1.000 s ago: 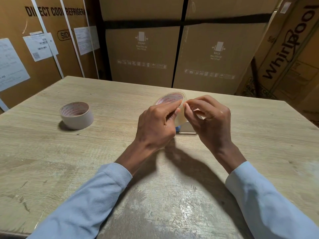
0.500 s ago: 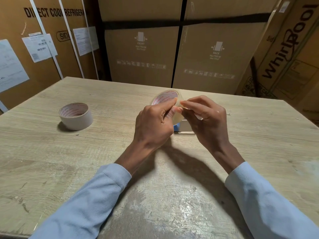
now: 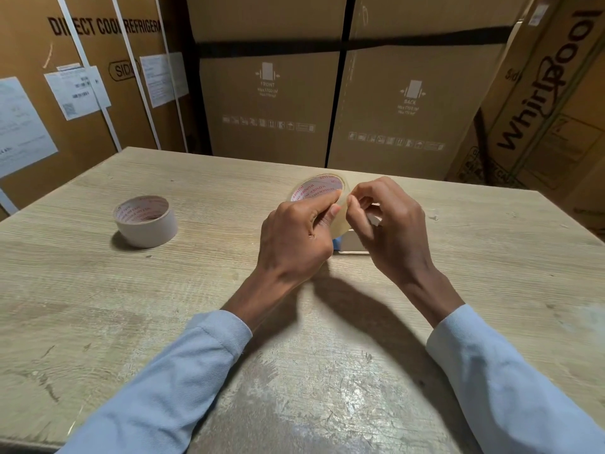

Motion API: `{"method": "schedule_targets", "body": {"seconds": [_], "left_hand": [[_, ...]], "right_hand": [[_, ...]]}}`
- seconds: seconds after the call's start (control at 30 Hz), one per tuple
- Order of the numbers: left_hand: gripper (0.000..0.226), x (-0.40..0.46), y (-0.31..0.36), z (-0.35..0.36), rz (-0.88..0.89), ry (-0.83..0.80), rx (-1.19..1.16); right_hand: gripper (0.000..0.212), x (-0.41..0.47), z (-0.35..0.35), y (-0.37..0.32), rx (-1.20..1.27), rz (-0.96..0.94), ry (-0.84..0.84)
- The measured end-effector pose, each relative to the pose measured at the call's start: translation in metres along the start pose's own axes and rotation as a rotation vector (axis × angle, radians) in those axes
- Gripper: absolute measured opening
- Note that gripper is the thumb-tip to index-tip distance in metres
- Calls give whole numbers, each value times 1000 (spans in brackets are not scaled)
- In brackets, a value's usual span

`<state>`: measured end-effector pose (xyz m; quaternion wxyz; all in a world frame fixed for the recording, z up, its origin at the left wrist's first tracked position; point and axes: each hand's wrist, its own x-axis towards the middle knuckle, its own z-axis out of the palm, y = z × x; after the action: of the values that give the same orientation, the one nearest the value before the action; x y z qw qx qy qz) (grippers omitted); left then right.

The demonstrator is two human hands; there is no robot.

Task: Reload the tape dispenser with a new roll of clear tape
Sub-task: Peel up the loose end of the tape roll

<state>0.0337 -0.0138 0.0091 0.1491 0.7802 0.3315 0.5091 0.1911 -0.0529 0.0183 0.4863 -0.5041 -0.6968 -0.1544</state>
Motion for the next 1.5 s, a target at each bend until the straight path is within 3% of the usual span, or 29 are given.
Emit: {"method": "schedule_targets", "body": {"seconds": [0.13,0.3,0.57,0.8,0.87,1.0,1.1,1.27,1.5], "left_hand": [[34,1,-2,0,-14,29,-11],[33,2,-2,0,-16,74,-28],[36,1,-4,2,14,71,-2],[31,-2,1,1,54,57,34],[31,-2,1,1,57,52,34],[33,-1,-1,2,35,52,13],[33,0,-4,1,29,66,7],[34,0,-3,1,28,74,-14],[33,-1,-4,1,35,100,-20]], "right_hand": [[8,3,-6,8,401,274,-67],[14,1,-13,6,571,356,-63],[15,-2,-3,2,201,93,27],[8,-2,-1,0,0,45,27],[9,-2,-1,1,19,84,8],[9,0,-7,6,405,367,-74],[11,1,-13,8,584,455,-108],[22,-2,-9,4,407,313,-91],[7,-2,-5,4,327,306,-50]]}}
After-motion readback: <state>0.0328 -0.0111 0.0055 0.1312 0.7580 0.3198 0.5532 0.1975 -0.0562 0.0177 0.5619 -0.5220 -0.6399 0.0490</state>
